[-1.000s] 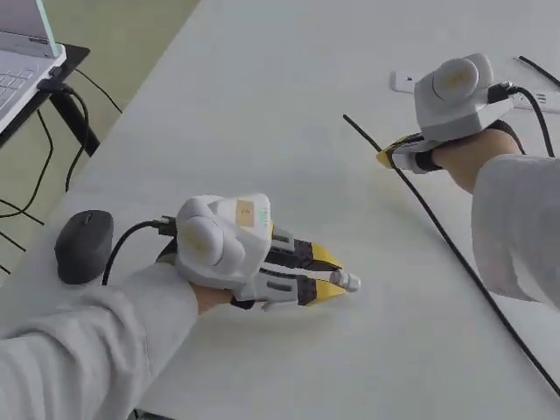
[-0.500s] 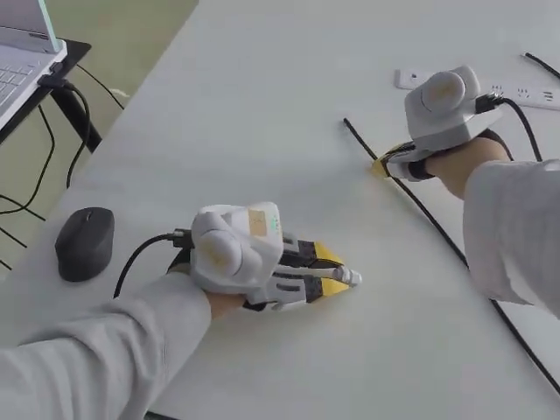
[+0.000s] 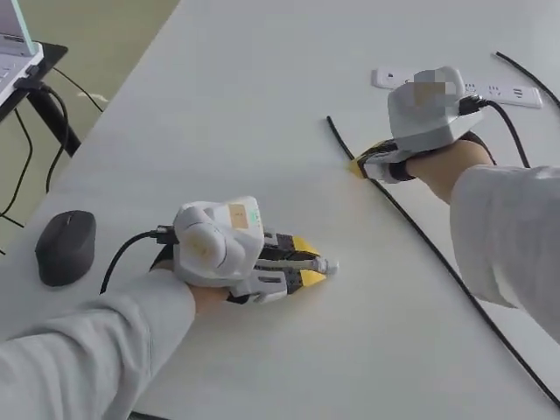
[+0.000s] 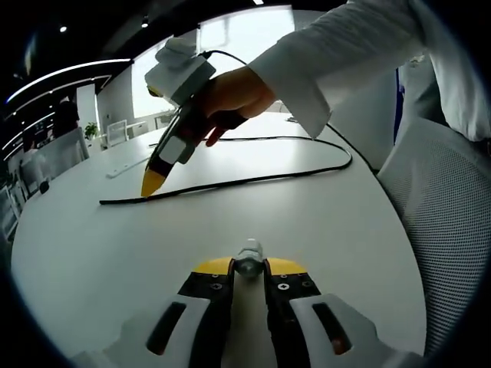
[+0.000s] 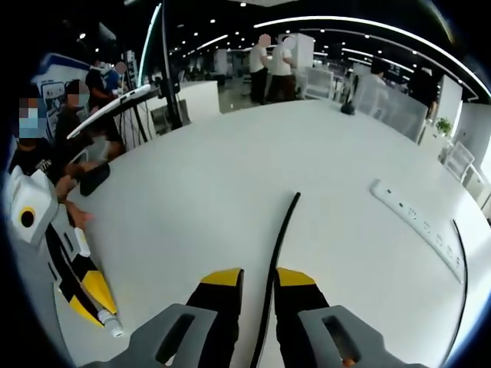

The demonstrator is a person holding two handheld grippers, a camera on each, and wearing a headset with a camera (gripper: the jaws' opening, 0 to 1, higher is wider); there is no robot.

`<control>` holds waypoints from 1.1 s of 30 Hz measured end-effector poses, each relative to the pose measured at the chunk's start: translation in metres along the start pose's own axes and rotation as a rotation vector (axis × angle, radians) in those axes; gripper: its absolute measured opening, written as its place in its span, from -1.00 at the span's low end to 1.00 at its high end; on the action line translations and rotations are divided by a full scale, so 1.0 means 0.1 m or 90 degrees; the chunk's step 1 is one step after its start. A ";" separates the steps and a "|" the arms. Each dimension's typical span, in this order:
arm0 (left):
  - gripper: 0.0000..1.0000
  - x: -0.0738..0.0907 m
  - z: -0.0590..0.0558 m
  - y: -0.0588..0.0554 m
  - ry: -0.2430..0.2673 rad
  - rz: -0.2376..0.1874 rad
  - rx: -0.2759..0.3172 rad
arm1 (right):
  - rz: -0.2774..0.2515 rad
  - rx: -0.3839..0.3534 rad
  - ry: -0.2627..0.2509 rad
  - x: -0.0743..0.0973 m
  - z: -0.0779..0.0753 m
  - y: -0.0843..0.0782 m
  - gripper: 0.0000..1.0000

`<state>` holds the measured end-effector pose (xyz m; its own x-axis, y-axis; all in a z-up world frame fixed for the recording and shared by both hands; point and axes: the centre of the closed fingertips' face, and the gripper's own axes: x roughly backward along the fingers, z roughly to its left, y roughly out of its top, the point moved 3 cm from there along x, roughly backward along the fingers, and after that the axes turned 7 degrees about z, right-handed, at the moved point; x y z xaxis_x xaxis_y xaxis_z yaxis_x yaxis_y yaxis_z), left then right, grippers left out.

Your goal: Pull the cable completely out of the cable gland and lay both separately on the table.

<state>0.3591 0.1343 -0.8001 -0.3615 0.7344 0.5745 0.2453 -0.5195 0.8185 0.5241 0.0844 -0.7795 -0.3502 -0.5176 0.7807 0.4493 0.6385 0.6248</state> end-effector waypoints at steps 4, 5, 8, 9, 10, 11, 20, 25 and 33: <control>-0.66 -0.01 0.01 -0.02 0.004 0.011 0.002 | -0.027 -0.011 0.000 0.16 0.04 0.02 -0.77; -0.65 -0.01 0.01 -0.03 0.004 0.012 0.003 | -0.032 -0.011 0.000 0.20 0.06 0.02 -0.77; -0.58 -0.01 0.02 -0.02 0.006 0.010 0.007 | -0.046 -0.010 0.001 0.33 0.12 0.02 -0.76; -0.54 0.01 0.02 -0.01 0.007 0.006 0.014 | -0.053 -0.013 0.003 0.39 0.15 0.01 -0.76; -0.52 0.02 0.03 0.00 0.008 0.005 0.018 | -0.056 -0.017 0.004 0.42 0.17 -0.01 -0.75; -0.50 0.05 0.04 0.02 0.014 0.004 0.024 | -0.059 -0.021 0.005 0.46 0.18 -0.02 -0.75; -0.30 0.38 0.05 0.28 0.019 -0.046 0.108 | -0.086 -0.064 0.013 0.88 0.38 -0.29 -0.32; -0.09 0.58 0.07 0.38 0.050 -0.038 0.113 | -0.101 -0.086 0.005 1.12 0.51 -0.50 0.07; 0.43 0.89 0.00 0.44 0.086 -0.028 0.144 | -0.121 -0.116 -0.014 1.51 0.63 -0.85 0.43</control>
<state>0.3376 0.1766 -0.7129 -0.4891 0.6815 0.5444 0.4157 -0.3666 0.8324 0.3814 -0.0119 -0.7143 -0.4591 -0.6042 0.6512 0.5145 0.4168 0.7494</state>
